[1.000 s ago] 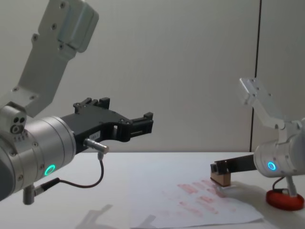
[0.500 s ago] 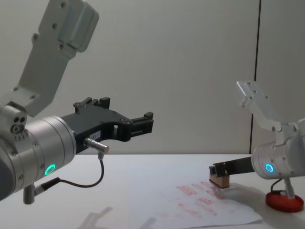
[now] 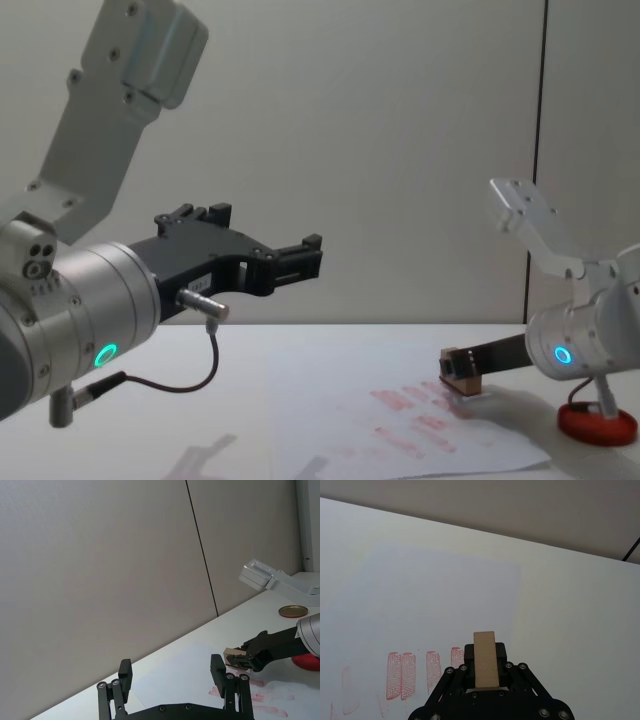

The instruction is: Use the one hand to pick up the stamp and affix it onto the A4 paper.

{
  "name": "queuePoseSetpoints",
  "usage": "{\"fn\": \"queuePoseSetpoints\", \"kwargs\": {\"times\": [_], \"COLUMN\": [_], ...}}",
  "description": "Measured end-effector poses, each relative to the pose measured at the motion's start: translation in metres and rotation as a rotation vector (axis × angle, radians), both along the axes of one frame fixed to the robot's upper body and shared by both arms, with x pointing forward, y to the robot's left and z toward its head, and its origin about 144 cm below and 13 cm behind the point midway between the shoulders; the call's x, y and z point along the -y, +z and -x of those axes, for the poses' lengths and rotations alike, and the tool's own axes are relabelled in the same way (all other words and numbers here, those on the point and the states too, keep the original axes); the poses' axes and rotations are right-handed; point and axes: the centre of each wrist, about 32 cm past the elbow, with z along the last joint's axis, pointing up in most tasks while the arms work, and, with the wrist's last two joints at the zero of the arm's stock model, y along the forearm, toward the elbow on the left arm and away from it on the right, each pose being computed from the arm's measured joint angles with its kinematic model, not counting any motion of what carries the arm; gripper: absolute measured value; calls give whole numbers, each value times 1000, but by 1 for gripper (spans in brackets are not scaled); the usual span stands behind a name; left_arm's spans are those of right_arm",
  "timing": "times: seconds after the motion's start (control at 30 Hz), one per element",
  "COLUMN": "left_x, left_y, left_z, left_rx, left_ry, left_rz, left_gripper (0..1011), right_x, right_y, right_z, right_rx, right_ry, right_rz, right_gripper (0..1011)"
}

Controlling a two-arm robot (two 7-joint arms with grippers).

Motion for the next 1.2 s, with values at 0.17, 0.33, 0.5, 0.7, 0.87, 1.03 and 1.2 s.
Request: {"fn": "queuePoseSetpoints", "kwargs": {"times": [0.17,0.33,0.5,0.7,0.87,1.03,1.2], "left_x": [0,0,0,0,0,0,0], "left_y": [0,0,0,0,0,0,0], "left_z": [0,0,0,0,0,0,0], "left_rx": [0,0,0,0,0,0,0], "left_ry": [0,0,0,0,0,0,0], "left_rz": [0,0,0,0,0,0,0], "left_gripper": [993,993,993,993,993,993,993], "right_x": [-1,-2,-3,-5,-5,-2,3], "right_y": [1,4,9,26,45,61,71], "right_z": [-1,-1,2,6,12,20,30], "right_rx": [-5,4,25,91,166,221,260], "right_ry": [3,7,11,16,13,-1,-29], "right_rz": [5,8,7,-1,-15,-29,-41], "right_gripper": [224,224,224,224,224,224,224]}}
